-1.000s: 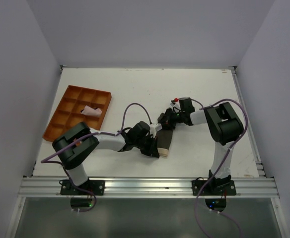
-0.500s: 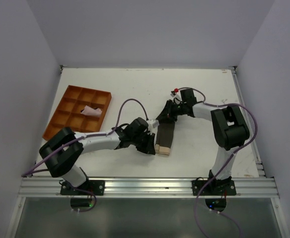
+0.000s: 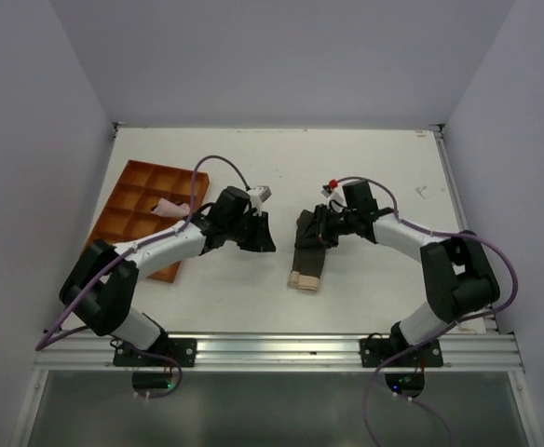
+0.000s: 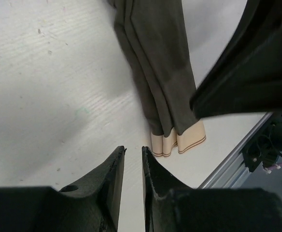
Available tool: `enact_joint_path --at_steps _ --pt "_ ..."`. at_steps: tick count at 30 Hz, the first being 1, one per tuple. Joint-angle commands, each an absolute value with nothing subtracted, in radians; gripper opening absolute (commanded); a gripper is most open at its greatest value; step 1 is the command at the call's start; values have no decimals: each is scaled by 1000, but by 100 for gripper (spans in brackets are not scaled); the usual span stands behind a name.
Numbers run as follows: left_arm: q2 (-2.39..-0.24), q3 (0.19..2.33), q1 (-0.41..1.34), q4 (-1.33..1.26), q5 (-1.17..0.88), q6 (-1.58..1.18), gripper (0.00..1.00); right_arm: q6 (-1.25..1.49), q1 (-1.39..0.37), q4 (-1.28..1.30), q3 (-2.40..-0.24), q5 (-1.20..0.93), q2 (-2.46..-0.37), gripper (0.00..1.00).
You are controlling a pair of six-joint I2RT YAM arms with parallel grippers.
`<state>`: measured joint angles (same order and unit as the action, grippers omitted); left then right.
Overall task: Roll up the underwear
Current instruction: Fold the underwear
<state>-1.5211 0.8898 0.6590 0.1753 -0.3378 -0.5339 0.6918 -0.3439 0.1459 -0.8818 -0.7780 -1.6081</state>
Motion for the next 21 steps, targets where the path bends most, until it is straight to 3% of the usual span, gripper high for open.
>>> enact_joint_path --at_steps 1,6,15,21 --pt "-1539 951 629 206 -386 -469 25 722 -409 71 -770 -810 -1525 21" --pt "-1554 908 626 154 -420 -503 25 793 -452 -76 -646 -799 -1554 22" --pt "-1563 922 626 181 -410 -494 25 778 -477 -189 -620 -787 -1732 21" --pt "-1575 908 626 158 -423 -503 26 801 -483 -195 -607 -784 -1669 21"
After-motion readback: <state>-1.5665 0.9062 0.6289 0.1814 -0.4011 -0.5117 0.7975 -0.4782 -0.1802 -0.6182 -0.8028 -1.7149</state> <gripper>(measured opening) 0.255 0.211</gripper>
